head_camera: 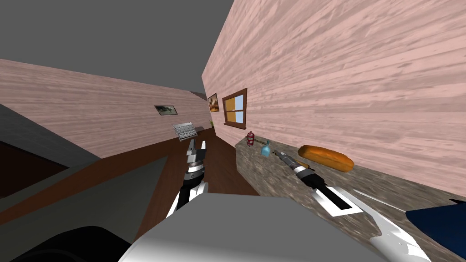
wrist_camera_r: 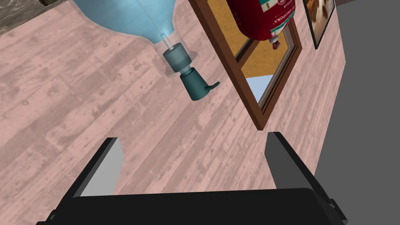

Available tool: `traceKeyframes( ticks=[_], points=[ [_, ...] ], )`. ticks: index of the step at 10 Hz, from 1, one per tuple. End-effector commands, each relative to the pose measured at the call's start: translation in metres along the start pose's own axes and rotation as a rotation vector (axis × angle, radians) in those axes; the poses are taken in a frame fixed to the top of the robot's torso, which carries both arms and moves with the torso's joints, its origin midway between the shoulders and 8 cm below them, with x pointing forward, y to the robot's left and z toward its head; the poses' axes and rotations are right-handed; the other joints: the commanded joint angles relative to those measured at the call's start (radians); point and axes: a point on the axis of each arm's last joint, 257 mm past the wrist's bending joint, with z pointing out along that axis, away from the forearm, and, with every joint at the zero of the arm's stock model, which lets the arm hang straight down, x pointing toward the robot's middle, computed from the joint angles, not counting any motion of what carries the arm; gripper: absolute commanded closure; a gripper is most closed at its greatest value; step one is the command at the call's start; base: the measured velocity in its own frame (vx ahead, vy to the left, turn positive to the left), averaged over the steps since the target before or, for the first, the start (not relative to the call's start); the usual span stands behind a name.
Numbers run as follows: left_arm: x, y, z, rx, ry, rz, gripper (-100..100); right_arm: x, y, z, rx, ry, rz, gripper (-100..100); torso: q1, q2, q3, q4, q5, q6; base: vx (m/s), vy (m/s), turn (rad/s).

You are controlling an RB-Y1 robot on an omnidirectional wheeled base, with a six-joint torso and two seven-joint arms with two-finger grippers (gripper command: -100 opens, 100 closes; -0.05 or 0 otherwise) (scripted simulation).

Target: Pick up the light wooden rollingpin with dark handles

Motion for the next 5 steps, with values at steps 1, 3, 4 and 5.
traceKeyframes(
  ticks=[1,3,4,5],
  points=[
    [0.0,0.0,0.0,0.0,0.0,0.0,0,-0.001,-0.012,-0.003,0.015,0.023,-0.043,-100,0.0,0.0,0.0,0.0,0.0,0.0,0.021,0.048,0.02],
    [0.0,0.0,0.0,0.0,0.0,0.0,0,0.0,-0.033,-0.008,0.045,0.065,-0.115,-100,-0.001,0.0,0.0,0.0,0.0,0.0,0.034,0.045,0.031],
    [0.0,0.0,0.0,0.0,0.0,0.0,0,0.002,-0.054,-0.015,0.076,0.107,-0.182,-100,-0.001,0.0,0.0,0.0,0.0,0.0,0.04,0.048,0.06],
    [0.0,0.0,0.0,0.0,0.0,0.0,0,0.001,-0.054,-0.015,0.075,0.109,-0.187,-100,-0.001,0.0,0.0,0.0,0.0,0.0,0.035,0.042,0.025]
  ],
)
